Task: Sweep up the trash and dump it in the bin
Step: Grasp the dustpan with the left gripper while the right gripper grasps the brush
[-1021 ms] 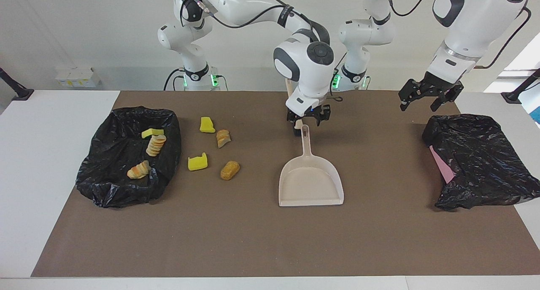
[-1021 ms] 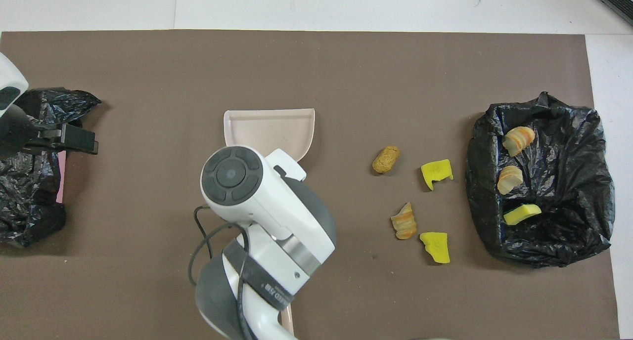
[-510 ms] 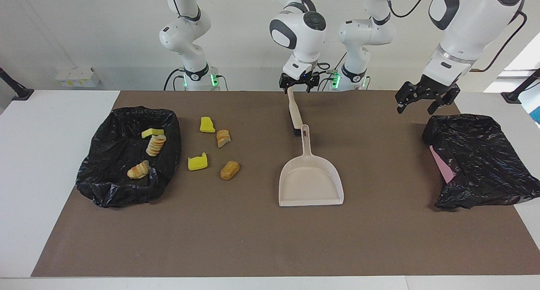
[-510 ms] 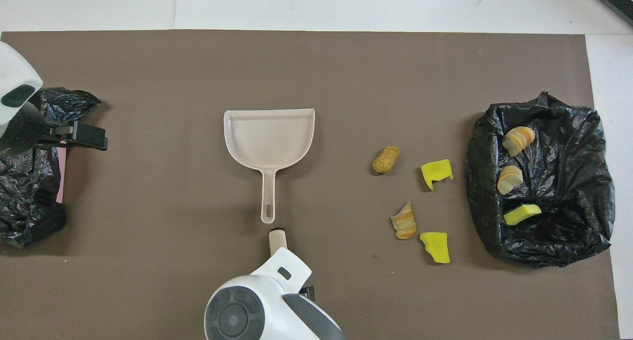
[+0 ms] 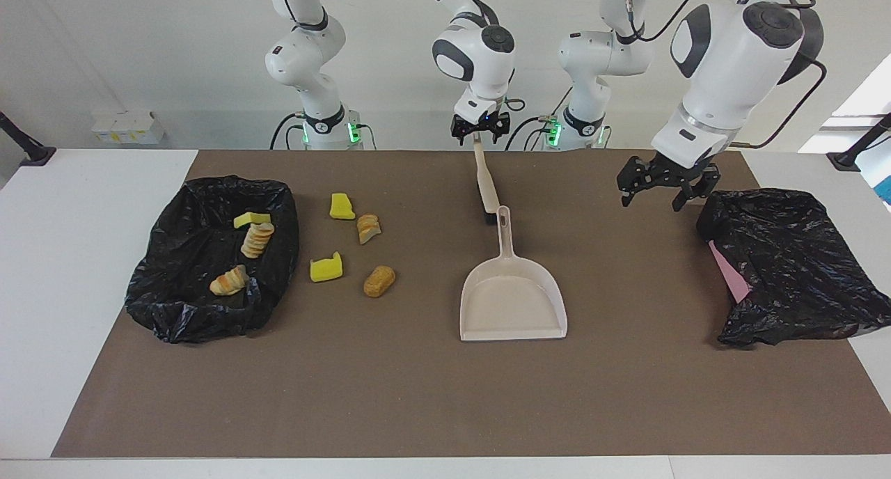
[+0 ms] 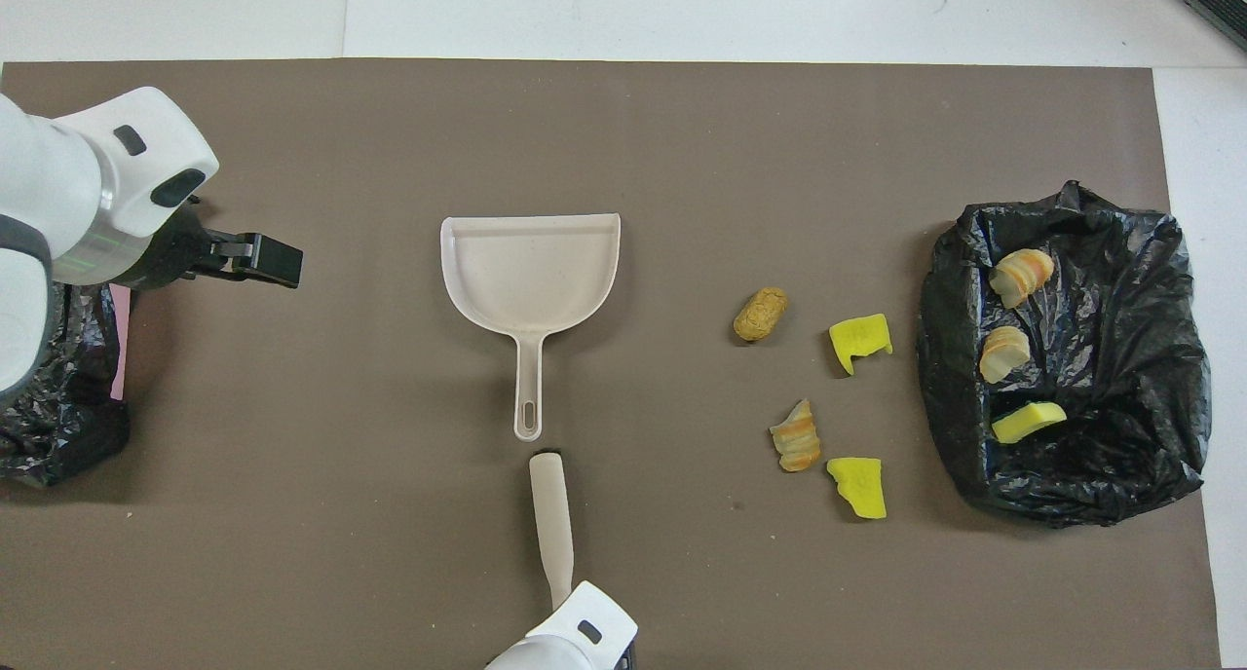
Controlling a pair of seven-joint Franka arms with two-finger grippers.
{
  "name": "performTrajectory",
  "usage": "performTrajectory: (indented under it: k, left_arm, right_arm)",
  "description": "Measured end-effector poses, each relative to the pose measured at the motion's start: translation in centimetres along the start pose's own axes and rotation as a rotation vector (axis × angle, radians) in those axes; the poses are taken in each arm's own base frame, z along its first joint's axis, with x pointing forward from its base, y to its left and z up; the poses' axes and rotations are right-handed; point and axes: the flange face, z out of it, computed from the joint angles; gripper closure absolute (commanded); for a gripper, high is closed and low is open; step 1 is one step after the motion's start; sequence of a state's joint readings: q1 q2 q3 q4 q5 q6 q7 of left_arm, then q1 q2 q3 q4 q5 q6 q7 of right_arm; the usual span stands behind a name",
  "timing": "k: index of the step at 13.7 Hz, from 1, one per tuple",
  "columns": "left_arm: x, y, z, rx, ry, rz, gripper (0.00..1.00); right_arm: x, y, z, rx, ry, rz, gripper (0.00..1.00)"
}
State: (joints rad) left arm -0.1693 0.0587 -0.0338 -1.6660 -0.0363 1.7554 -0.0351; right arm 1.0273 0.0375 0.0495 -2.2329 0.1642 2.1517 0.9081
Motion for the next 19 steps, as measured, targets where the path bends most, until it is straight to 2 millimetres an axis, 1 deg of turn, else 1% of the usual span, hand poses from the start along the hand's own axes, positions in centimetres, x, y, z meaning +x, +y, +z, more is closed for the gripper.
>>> performTrajectory:
  k: [2, 3, 4, 6, 7, 8, 9, 11, 14, 15, 16, 17, 18, 19]
  left_arm:
    - [0.3, 1.7, 1.6, -0.001, 0.002, 0.023, 0.0]
    - [0.5, 2.9, 2.4, -0.003, 0.001, 0.032, 0.0]
    - [0.8, 4.4, 3.5, -0.004, 0.0, 0.034, 0.0]
    - [1.1, 8.1, 6.2, -0.005, -0.014, 0.037, 0.0]
    - [1.3, 10.1, 8.0, -0.005, -0.025, 0.044, 0.0]
    - [1.3, 11.9, 10.0, -0.003, -0.038, 0.054, 0.0]
    - [1.2, 13.5, 12.0, -0.001, -0.049, 0.062, 0.0]
    - [-0.1, 16.4, 15.4, 0.002, -0.057, 0.05, 0.0]
    - [-3.6, 20.4, 20.0, 0.012, -0.077, 0.051, 0.0]
    - [-4.6, 21.1, 20.9, 0.016, -0.088, 0.06, 0.0]
    - [-5.4, 21.6, 21.4, 0.016, -0.099, 0.066, 0.2]
    - [-6.0, 21.9, 21.8, 0.014, -0.109, 0.067, 0.56]
    - [-6.3, 22.0, 21.9, 0.01, -0.115, 0.066, 0.8]
    - [-6.4, 22.0, 21.8, 0.007, -0.115, 0.066, 1.0]
  right_arm:
    - [0.2, 0.1, 0.6, 0.04, -0.008, 0.03, 0.16]
    - [0.3, 0.1, 0.8, 0.054, -0.014, 0.043, 0.17]
    - [0.4, 0.1, 0.9, 0.059, -0.016, 0.047, 0.21]
    - [0.4, 0.2, 1.0, 0.058, -0.019, 0.048, 0.56]
    - [0.4, 0.2, 1.1, 0.057, -0.019, 0.047, 0.77]
    - [0.4, 0.2, 1.1, 0.056, -0.02, 0.048, 0.93]
    - [0.4, 0.2, 1.2, 0.055, -0.021, 0.049, 1.0]
    - [0.4, 0.2, 1.2, 0.056, -0.022, 0.059, 1.0]
    - [0.3, 0.2, 1.0, 0.06, -0.023, 0.084, 1.0]
    - [0.2, 0.2, 0.7, 0.066, -0.021, 0.121, 1.0]
    - [0.1, 0.2, 0.0, 0.074, -0.017, 0.159, 1.0]
    - [-0.2, 0.4, -0.8, 0.073, -0.021, 0.184, 1.0]
    - [-0.6, 0.9, -1.6, 0.062, -0.031, 0.209, 1.0]
    - [-0.9, 1.6, -2.6, 0.042, -0.033, 0.256, 1.0]
